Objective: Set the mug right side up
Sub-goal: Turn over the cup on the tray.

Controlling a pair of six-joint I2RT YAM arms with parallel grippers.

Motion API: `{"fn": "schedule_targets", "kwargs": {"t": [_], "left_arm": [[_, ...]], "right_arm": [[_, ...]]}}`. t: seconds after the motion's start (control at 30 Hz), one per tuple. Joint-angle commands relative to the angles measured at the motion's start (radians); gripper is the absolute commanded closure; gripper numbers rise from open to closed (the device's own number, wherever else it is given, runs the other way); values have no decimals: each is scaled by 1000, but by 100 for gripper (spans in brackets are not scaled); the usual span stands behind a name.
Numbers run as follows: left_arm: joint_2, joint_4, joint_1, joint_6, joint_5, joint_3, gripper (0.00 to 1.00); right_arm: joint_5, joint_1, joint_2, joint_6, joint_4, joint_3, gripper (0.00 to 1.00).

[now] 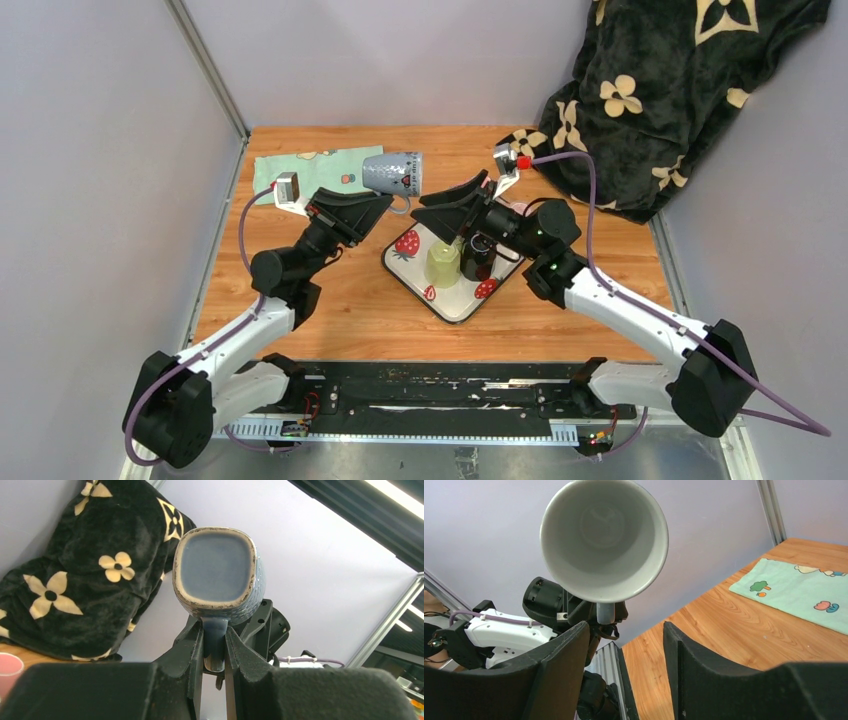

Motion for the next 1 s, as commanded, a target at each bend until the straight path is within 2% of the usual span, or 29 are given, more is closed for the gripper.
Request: {"fn": "schedule_targets", "kwargs": {"t": [0.0,0.43,0.97], "left_arm": [[5,124,-6,-32,-12,5,100],[92,284,-6,-97,15,-15,100],[108,284,-6,-98,38,-17,100]], "right_arm": [[15,26,24,9,58,59,40],[13,40,90,29,82,111,48],[26,49,130,49,102,144,57]]}}
